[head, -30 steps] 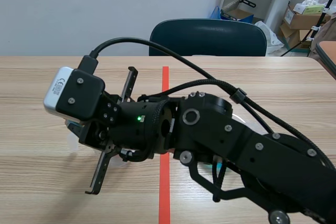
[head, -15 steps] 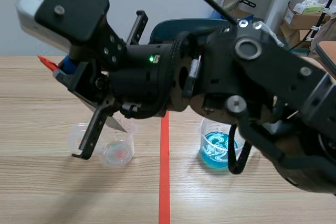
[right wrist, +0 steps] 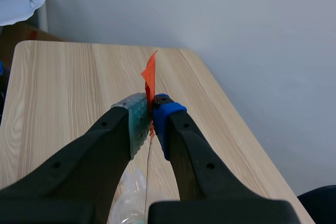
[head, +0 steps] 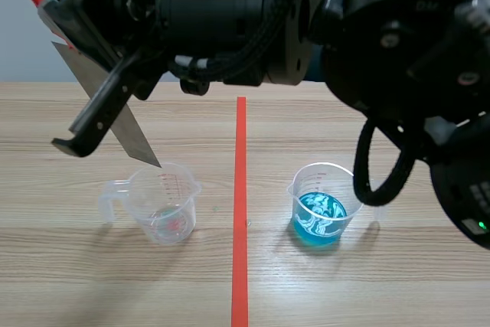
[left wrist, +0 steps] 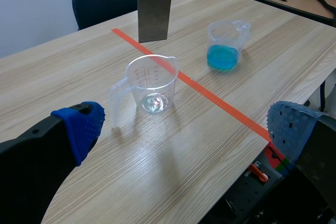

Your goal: Do the redox reaction experiment

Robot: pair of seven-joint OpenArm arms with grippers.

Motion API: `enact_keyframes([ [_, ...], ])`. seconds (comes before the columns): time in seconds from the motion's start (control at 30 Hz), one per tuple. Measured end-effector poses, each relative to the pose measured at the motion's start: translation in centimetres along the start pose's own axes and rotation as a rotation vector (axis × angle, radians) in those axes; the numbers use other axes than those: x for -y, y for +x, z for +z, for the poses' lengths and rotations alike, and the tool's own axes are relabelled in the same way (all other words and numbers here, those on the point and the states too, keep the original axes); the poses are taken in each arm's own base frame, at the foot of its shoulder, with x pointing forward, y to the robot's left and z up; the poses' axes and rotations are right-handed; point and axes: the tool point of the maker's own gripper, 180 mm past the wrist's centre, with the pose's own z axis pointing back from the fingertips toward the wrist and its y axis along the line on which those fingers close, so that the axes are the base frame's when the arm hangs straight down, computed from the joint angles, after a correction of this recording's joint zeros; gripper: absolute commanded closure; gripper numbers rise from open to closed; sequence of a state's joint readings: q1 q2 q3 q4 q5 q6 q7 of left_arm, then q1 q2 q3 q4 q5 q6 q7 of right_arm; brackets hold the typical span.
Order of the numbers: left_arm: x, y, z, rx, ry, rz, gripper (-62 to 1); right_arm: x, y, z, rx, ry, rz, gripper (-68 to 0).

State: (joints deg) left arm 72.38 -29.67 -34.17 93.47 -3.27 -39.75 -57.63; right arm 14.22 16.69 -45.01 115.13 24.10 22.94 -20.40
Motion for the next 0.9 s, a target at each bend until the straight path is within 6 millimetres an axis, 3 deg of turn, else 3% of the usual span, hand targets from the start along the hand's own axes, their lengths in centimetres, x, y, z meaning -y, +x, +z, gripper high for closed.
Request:
enact_keyframes([
  [0.17, 0.0, 0.0, 0.0, 0.000, 0.000, 0.000, -62.3, 0.4, 1.6, -0.2, 0.040, 0.030, -0.026, -0.6],
  [0.9, -0.6, 0.1, 0.0, 0.005, 0.035, 0.021, -62.3, 0.5, 1.4, -0.2, 0.023, 0.028, -0.022, -0.6],
])
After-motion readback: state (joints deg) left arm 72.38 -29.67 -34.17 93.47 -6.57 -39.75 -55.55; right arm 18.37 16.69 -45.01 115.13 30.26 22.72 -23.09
